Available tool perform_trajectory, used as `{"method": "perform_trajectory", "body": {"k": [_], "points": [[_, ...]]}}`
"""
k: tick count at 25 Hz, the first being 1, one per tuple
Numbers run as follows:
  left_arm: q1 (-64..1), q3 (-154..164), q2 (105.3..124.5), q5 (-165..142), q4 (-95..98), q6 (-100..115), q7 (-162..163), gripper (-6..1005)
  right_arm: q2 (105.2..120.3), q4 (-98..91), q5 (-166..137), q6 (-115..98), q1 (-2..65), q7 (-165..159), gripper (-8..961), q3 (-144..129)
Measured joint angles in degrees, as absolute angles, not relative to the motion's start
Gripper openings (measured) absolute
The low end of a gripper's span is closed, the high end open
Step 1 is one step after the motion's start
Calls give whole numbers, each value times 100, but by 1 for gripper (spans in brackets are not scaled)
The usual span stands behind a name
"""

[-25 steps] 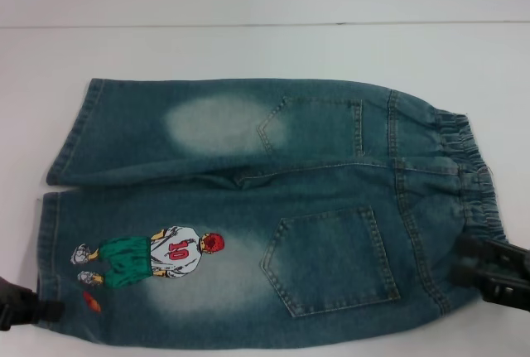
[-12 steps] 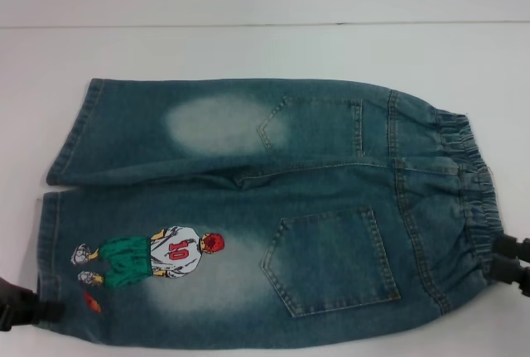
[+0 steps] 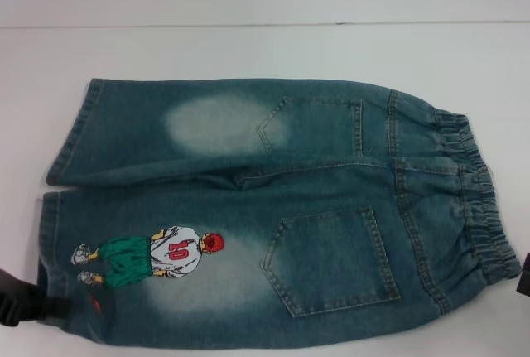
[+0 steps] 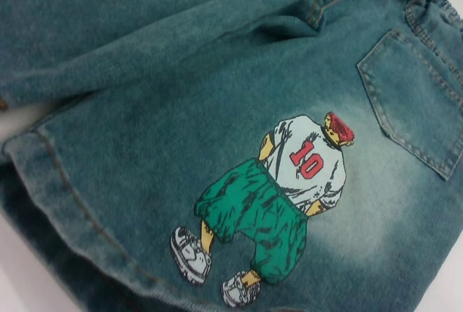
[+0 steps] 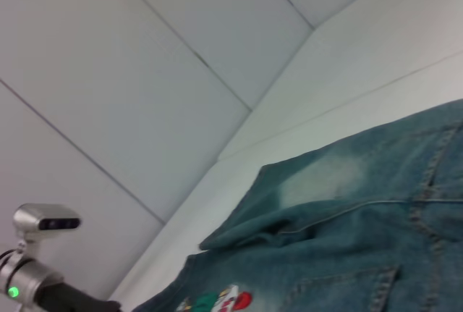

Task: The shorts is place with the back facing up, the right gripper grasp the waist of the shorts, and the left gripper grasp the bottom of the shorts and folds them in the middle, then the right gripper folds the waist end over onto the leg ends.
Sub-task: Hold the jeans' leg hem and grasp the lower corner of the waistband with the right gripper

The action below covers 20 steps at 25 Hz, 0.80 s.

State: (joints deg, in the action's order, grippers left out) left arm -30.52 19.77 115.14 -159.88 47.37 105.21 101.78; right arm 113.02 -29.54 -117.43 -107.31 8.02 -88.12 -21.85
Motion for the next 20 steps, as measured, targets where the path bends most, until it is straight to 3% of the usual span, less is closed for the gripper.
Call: {"method": "perform_trajectory", "body": {"k": [20], "points": [[-3205, 1978, 11567, -15987, 4729, 10471, 10228, 53, 11331, -2944, -11760, -10121, 466, -9064, 925, -1579]]}}
